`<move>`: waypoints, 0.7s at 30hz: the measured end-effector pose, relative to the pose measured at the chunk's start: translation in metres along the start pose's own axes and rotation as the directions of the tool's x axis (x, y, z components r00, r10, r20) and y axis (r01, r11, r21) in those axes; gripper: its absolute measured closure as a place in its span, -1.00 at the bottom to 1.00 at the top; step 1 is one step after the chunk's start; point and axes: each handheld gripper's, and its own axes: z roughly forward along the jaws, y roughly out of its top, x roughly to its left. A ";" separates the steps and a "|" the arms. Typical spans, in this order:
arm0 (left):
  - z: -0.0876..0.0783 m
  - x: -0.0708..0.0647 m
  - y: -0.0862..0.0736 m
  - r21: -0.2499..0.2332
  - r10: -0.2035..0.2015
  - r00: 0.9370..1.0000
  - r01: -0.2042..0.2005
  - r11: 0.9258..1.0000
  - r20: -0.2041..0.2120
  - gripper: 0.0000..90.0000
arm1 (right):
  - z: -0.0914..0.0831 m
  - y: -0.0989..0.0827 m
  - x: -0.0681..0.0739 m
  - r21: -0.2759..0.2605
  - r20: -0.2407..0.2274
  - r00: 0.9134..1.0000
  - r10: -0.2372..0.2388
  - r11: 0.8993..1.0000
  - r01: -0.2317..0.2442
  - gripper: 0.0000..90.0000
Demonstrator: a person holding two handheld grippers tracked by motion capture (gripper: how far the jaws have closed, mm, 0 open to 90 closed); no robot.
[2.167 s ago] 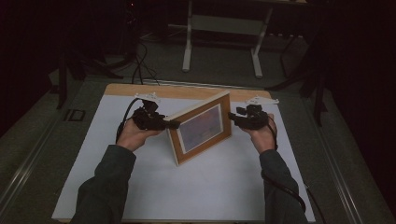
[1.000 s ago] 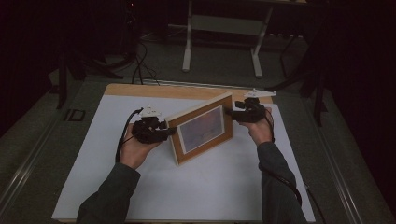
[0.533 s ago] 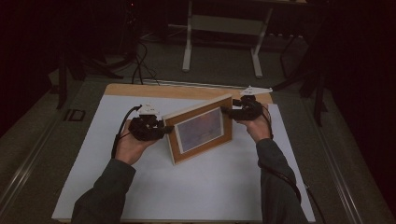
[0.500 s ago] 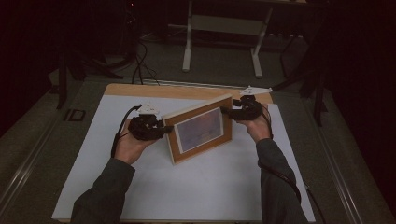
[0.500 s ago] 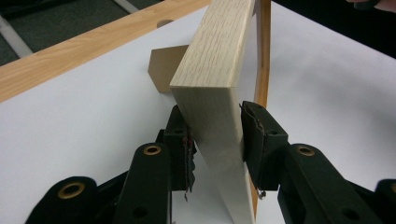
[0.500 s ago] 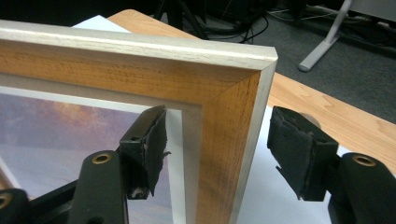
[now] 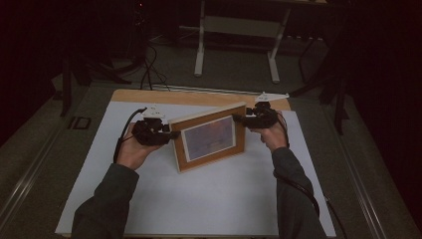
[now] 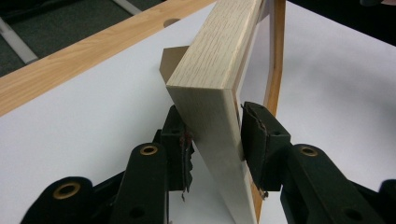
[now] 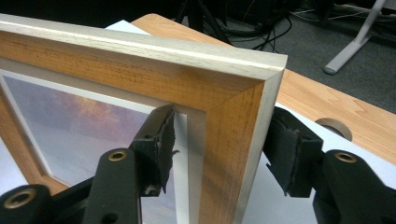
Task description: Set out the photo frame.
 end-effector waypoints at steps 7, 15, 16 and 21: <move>0.001 0.003 0.001 -0.001 -0.015 1.000 0.015 1.000 -0.021 0.42 | -0.003 -0.001 -0.004 -0.005 -0.016 0.999 0.029 1.000 -0.029 0.17; 0.004 0.007 0.003 -0.013 -0.052 0.998 0.051 0.999 -0.044 0.39 | -0.006 -0.003 -0.004 -0.013 -0.007 0.999 0.041 0.999 -0.041 0.31; 0.004 0.007 0.003 -0.016 -0.058 0.997 0.057 0.998 -0.044 0.39 | -0.007 -0.004 -0.004 -0.012 -0.007 0.999 0.041 0.999 -0.042 0.34; 0.007 0.010 0.004 -0.042 -0.097 0.994 0.095 0.995 -0.055 0.39 | -0.009 -0.005 -0.004 -0.013 -0.003 0.999 0.042 0.999 -0.042 0.36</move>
